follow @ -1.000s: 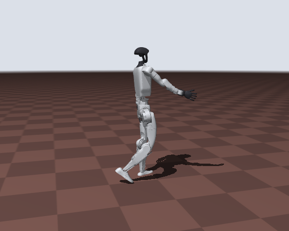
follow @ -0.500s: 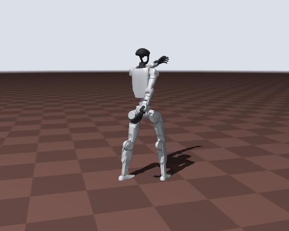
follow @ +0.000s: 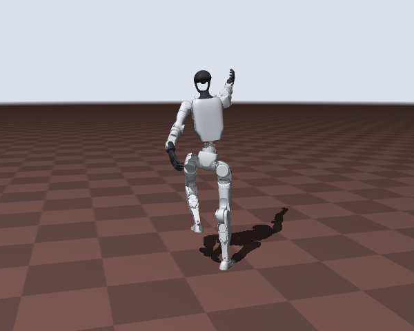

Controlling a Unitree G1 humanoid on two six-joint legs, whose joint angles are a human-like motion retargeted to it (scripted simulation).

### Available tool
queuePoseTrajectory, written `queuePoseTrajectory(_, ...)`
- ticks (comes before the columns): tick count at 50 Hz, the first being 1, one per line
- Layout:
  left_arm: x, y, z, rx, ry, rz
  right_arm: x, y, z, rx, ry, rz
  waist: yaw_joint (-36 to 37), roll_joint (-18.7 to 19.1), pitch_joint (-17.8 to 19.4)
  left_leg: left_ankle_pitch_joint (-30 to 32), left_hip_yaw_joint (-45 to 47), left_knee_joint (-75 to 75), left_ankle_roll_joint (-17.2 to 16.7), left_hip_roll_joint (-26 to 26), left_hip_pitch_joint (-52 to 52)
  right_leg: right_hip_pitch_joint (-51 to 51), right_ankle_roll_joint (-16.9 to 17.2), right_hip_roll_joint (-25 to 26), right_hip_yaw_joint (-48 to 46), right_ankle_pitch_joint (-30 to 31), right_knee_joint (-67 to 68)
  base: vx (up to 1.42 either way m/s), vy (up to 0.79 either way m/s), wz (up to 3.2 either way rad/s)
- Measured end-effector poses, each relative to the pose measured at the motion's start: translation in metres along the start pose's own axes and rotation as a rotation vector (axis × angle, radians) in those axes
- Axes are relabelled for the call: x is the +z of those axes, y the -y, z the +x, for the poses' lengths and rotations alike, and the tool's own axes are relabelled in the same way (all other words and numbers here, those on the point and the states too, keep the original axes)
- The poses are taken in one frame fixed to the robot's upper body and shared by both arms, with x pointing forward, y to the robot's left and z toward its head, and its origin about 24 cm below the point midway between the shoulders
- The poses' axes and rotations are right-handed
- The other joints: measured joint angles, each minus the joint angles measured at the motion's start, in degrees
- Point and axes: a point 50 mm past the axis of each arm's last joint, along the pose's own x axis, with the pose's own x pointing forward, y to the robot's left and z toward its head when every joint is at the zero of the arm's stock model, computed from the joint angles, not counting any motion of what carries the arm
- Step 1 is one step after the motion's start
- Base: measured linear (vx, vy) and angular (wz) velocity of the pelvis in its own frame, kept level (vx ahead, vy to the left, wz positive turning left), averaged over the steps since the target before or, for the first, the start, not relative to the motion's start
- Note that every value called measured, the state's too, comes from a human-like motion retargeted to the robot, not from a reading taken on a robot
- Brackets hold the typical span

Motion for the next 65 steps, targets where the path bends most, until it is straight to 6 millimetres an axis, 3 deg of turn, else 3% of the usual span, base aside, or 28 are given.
queuePoseTrajectory(3,-0.008,0.031,0.015,-0.098,-0.017,-0.078,0.014,-0.024,-0.002,0.041,-0.003,0.063,-0.2,-0.1,-0.3,1.4,5.2,-23.6,-2.0,-1.4,9.9,0.5,1.3,-0.2,-0.5,0.0,1.6,0.41,0.09,0.24)
queuePoseTrajectory(5,0.012,0.057,0.028,-0.132,0.017,-0.06,0.0,-0.04,-0.009,0.082,-0.051,0.087,1.2,-0.3,1.7,5.9,12.8,-52.3,-5.8,-5.7,24.6,2.7,3.4,-1.6,0.8,0.4,2.8,0.49,0.17,-0.57)
queuePoseTrajectory(8,0.091,0.088,0.037,-0.066,0.26,-0.133,-0.052,-0.047,-0.027,0.057,-0.146,0.127,1.7,5.7,5.2,23.8,21.9,-91.2,-11.7,-11.0,46.2,10.0,4.1,2.0,1.8,-1.1,4.5,0.5,0.27,-0.23)
queuePoseTrajectory(11,0.192,0.119,0.018,-0.086,0.487,-0.164,-0.152,-0.027,-0.072,0.053,-0.399,0.048,-4.7,9.8,4.1,29.2,18.4,-95.3,-17.1,-10.3,50.1,11.9,-0.5,4.2,-1.9,-1.2,10.3,0.37,0.3,1.52)
queuePoseTrajectory(13,0.271,0.136,-0.021,-0.078,0.672,-0.045,-0.225,0.011,-0.127,0.079,-0.61,-0.071,-9.2,12.7,3.9,29.6,13.0,-95.3,-18.2,-9.3,52.7,9.9,-5.0,5.1,-3.9,-1.1,22.2,0.33,0.3,2.11)
queuePoseTrajectory(15,0.353,0.159,-0.089,-0.041,0.893,0.18,-0.282,0.068,-0.196,0.147,-0.852,-0.284,-11.5,14.8,2.4,29.1,8.9,-95.3,-18.0,-8.7,52.8,-1.5,-8.8,4.3,-2.0,-4.4,46.5,0.27,0.25,1.81)
queuePoseTrajectory(17,0.42,0.185,-0.188,0.046,1.145,0.364,-0.314,0.134,-0.273,0.205,-1.14,-0.517,-13.3,15.6,1.5,28.1,4.8,-95.3,-18.1,-9.2,52.2,-13.0,-10.6,3.5,0.9,-7.8,67.5,0.29,0.17,1.82)
queuePoseTrajectory(19,0.456,0.212,-0.298,0.151,1.382,0.493,-0.321,0.195,-0.36,0.26,-1.454,-0.668,-16.4,16.4,2.2,27.1,-0.2,-95.3,-18.4,-9.7,53.5,-19.7,-12.4,2.9,2.0,-12.1,82.3,0.38,0.13,2.25)
queuePoseTrajectory(21,0.46,0.237,-0.404,0.237,1.6,0.573,-0.305,0.241,-0.446,0.294,-1.757,-0.702,-20.5,17.5,3.1,26.4,-5.7,-95.3,-18.3,-9.7,55.4,-24.1,-14.2,2.9,2.5,-16.7,92.8,0.42,0.1,2.43)
queuePoseTrajectory(23,0.44,0.256,-0.499,0.288,1.817,0.597,-0.275,0.271,-0.525,0.294,-2.021,-0.658,-24.5,18.5,3.7,25.9,-10.5,-95.3,-18.0,-9.4,56.9,-28.3,-15.7,3.5,3.3,-21.1,100.1,0.42,0.06,2.13)
queuePoseTrajectory(25,0.406,0.267,-0.576,0.318,2.022,0.583,-0.234,0.289,-0.593,0.277,-2.247,-0.595,-27.8,19.3,4.0,25.4,-14.1,-95.3,-17.3,-8.9,58.2,-32.6,-17.6,4.4,4.3,-24.6,104.3,0.41,0.01,1.61)
queuePoseTrajectory(27,0.369,0.267,-0.632,0.375,2.163,0.567,-0.187,0.298,-0.647,0.274,-2.461,-0.536,-30.5,19.9,4.2,25.2,-16.7,-95.3,-16.4,-8.4,59.1,-36.4,-19.3,4.9,5.0,-25.5,105.1,0.39,-0.02,1.22)
queuePoseTrajectory(29,0.338,0.263,-0.669,0.457,2.242,0.563,-0.142,0.301,-0.688,0.268,-2.648,-0.464,-32.4,20.2,4.0,25.2,-18.9,-95.3,-15.8,-8.1,59.6,-39.7,-19.9,5.7,5.5,-24.5,103.0,0.36,-0.05,1.01)
queuePoseTrajectory(31,0.315,0.259,-0.691,0.527,2.28,0.569,-0.107,0.299,-0.714,0.236,-2.778,-0.373,-33.4,20.4,3.4,25.4,-20.7,-95.3,-15.6,-7.7,59.6,-42.4,-19.0,6.9,6.1,-22.8,98.0,0.35,-0.07,0.8)
queuePoseTrajectory(33,0.307,0.26,-0.698,0.548,2.297,0.585,-0.086,0.295,-0.728,0.192,-2.84,-0.291,-33.3,20.4,2.5,25.6,-22.4,-95.3,-15.8,-7.6,59.3,-43.8,-16.9,8.4,6.8,-20.7,90.0,0.35,-0.1,0.67)
queuePoseTrajectory(35,0.313,0.266,-0.692,0.501,2.306,0.604,-0.081,0.29,-0.734,0.178,-2.844,-0.252,-32.7,20.0,1.5,25.6,-24.3,-95.2,-16.0,-7.7,59.2,-43.1,-13.7,9.7,8.1,-18.0,78.8,0.37,-0.11,0.76)
queuePoseTrajectory(37,0.333,0.277,-0.67,0.372,2.31,0.612,-0.092,0.288,-0.731,0.218,-2.798,-0.284,-32.1,19.3,1.1,25.1,-26.9,-94.5,-16.2,-8.1,59.7,-38.8,-9.9,10.3,10.0,-15.6,63.0,0.4,-0.12,1.06)
queuePoseTrajectory(40,0.377,0.295,-0.611,0.101,2.268,0.585,-0.127,0.286,-0.711,0.3,-2.669,-0.408,-31.1,17.4,2.5,23.4,-31.8,-92.8,-16.4,-9.6,62.3,-23.6,-5.5,8.5,12.2,-9.1,30.3,0.45,-0.15,1.39)
queuePoseTrajectory(42,0.411,0.299,-0.549,-0.008,2.14,0.548,-0.161,0.285,-0.685,0.334,-2.555,-0.52,-28.5,15.1,4.4,22.7,-34.8,-91.4,-15.8,-11.7,64.7,-12.4,-2.9,5.6,11.7,-0.9,11.7,0.46,-0.21,1.05)
queuePoseTrajectory(44,0.443,0.291,-0.46,-0.007,1.915,0.548,-0.2,0.282,-0.647,0.326,-2.387,-0.623,-24.0,13.7,5.3,23.6,-35.9,-87.9,-14.9,-13.1,64.7,-6.7,-1.8,4.2,10.7,3.5,4.2,0.4,-0.24,0.4)
queuePoseTrajectory(46,0.457,0.262,-0.347,0.056,1.595,0.579,-0.242,0.278,-0.592,0.269,-2.164,-0.7,-19.8,12.1,5.9,23.2,-33.3,-77.4,-14.1,-14.6,60.8,-2.9,-1.9,2.9,10.0,4.8,1.6,0.34,-0.27,0.18)
queuePoseTrajectory(48,0.437,0.215,-0.233,0.054,1.212,0.587,-0.277,0.269,-0.521,0.254,-1.952,-0.774,-17.5,10.1,3.5,17.4,-26.3,-53.8,-14.7,-14.7,46.7,-3.6,-1.9,1.3,8.5,5.0,0.9,0.24,-0.25,0.71)
queuePoseTrajectory(50,0.395,0.167,-0.149,-0.004,0.959,0.464,-0.3,0.252,-0.433,0.234,-1.703,-0.85,-16.3,8.5,-0.8,10.3,-18.9,-28.1,-13.2,-11.6,28.8,-7.6,-1.6,0.3,6.3,4.6,1.1,0.21,-0.17,1.15)
queuePoseTrajectory(52,0.348,0.12,-0.097,-0.009,0.82,0.344,-0.308,0.222,-0.339,0.174,-1.411,-0.818,-13.8,6.1,-1.9,4.9,-13.3,-10.5,-9.0,-9.0,18.6,-8.4,-1.3,-1.1,5.0,3.5,1.4,0.29,-0.11,0.8)
queuePoseTrajectory(55,0.271,0.058,-0.05,0.027,0.634,0.269,-0.278,0.163,-0.206,0.08,-0.975,-0.627,-8.8,3.5,-1.2,-0.9,-8.2,6.3,-4.6,-7.4,10.4,-7.1,-1.8,-2.4,3.9,1.3,2.2,0.36,-0.09,0.38)
queuePoseTrajectory(58,0.197,0.01,-0.031,0.063,0.482,0.166,-0.209,0.11,-0.105,0.031,-0.6,-0.415,-3.8,3.1,0.1,-5.5,-5.4,13.5,-2.9,-6.3,6.7,-4.3,-1.2,-2.0,2.6,0.1,2.2,0.41,-0.07,0.25)
queuePoseTrajectory(61,0.136,-0.019,-0.025,0.072,0.372,0.033,-0.132,0.069,-0.044,0.026,-0.338,-0.271,-0.6,2.6,0.5,-7.2,-1.7,14.0,-0.5,-3.7,4.7,-1.4,-0.5,-1.6,0.7,0.2,0.5,0.41,-0.03,0.4)
queuePoseTrajectory(65,0.081,-0.02,-0.014,0.047,0.261,-0.131,-0.057,0.025,-0.011,0.012,-0.155,-0.133,0.4,1.4,-0.2,-4.4,3.2,1.9,-0.1,-1.5,4.8,0.0,-0.2,-1.8,-1.3,-0.3,0.6,0.38,0.04,0.48)
